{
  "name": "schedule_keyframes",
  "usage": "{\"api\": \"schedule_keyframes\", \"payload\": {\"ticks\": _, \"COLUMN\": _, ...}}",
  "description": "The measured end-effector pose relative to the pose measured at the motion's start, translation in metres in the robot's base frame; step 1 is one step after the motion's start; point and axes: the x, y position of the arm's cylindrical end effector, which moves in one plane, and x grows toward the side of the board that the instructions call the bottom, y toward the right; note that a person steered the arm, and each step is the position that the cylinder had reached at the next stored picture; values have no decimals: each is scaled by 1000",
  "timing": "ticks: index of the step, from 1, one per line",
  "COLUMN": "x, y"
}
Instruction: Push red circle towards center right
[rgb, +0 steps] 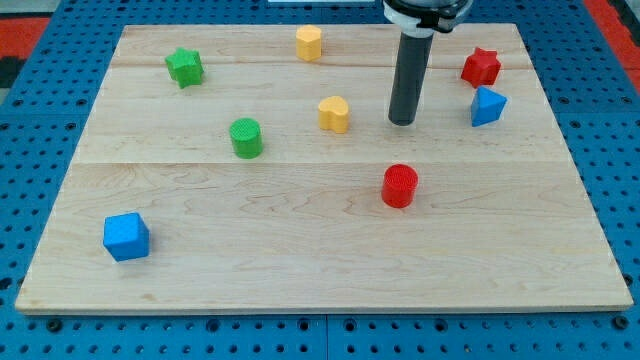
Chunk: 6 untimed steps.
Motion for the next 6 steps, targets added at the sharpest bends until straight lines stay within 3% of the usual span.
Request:
{"api": "schedule_keyframes", "payload": {"ticks": 2, "x": 7, "y": -16}}
{"api": "schedule_keyframes", "payload": {"ticks": 5, "x": 90, "y": -63}}
{"api": "schedule_keyframes", "payload": {"ticks": 6, "x": 110, "y": -18}}
